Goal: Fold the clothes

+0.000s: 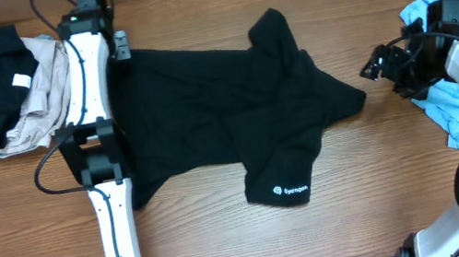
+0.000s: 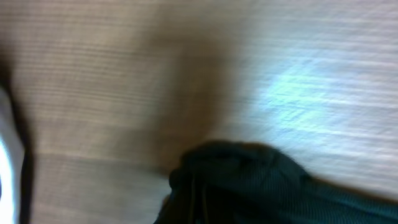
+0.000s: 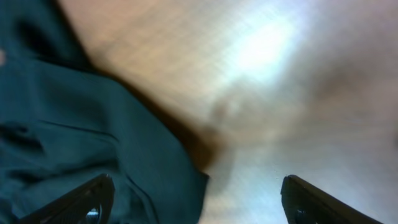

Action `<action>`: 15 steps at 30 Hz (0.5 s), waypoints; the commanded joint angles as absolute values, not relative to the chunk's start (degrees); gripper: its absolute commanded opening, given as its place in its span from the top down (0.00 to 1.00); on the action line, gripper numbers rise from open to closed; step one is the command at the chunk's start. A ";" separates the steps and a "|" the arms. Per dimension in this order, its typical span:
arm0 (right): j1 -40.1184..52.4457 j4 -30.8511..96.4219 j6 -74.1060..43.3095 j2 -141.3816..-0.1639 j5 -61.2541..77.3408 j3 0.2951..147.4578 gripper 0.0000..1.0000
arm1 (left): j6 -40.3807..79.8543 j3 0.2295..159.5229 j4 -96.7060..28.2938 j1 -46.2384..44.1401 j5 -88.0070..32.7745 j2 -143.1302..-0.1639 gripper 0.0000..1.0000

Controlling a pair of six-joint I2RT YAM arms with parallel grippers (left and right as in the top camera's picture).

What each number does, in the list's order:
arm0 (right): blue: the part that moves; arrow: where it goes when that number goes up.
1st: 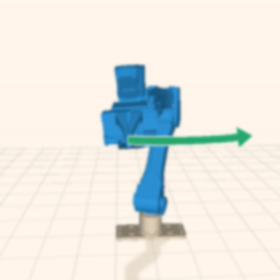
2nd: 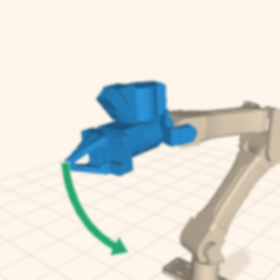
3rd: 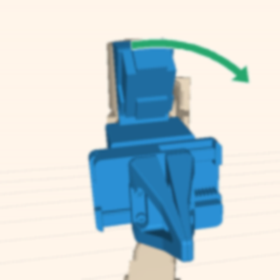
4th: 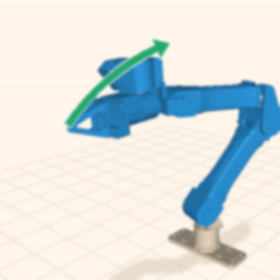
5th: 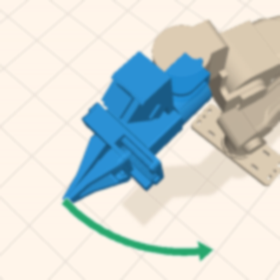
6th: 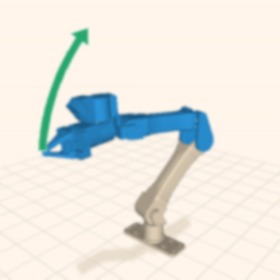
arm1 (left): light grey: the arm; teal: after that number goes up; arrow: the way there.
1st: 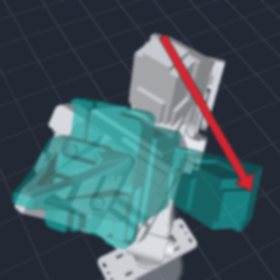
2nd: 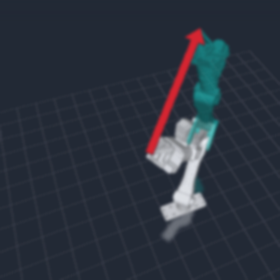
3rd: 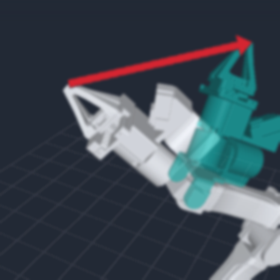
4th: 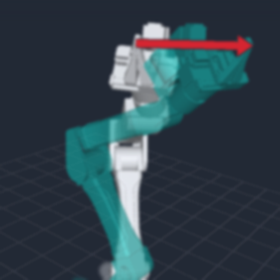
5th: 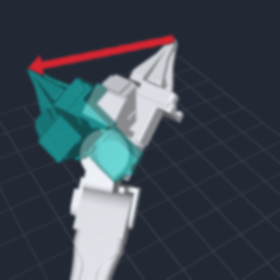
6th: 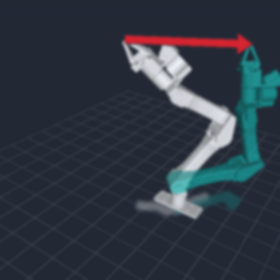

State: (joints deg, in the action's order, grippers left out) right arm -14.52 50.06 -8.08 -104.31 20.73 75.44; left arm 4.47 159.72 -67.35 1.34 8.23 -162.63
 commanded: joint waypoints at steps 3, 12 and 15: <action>-5.85 38.37 -3.03 -104.14 24.60 75.40 0.11 | 8.29 159.41 -74.65 2.96 4.80 -165.64 0.96; 5.69 23.49 -2.70 -105.45 11.44 75.37 0.06 | 8.62 159.39 -78.02 1.52 1.85 -165.64 0.96; 6.33 21.08 -2.72 -107.50 11.14 75.37 0.06 | 8.62 159.37 -78.00 0.97 1.87 -165.64 0.96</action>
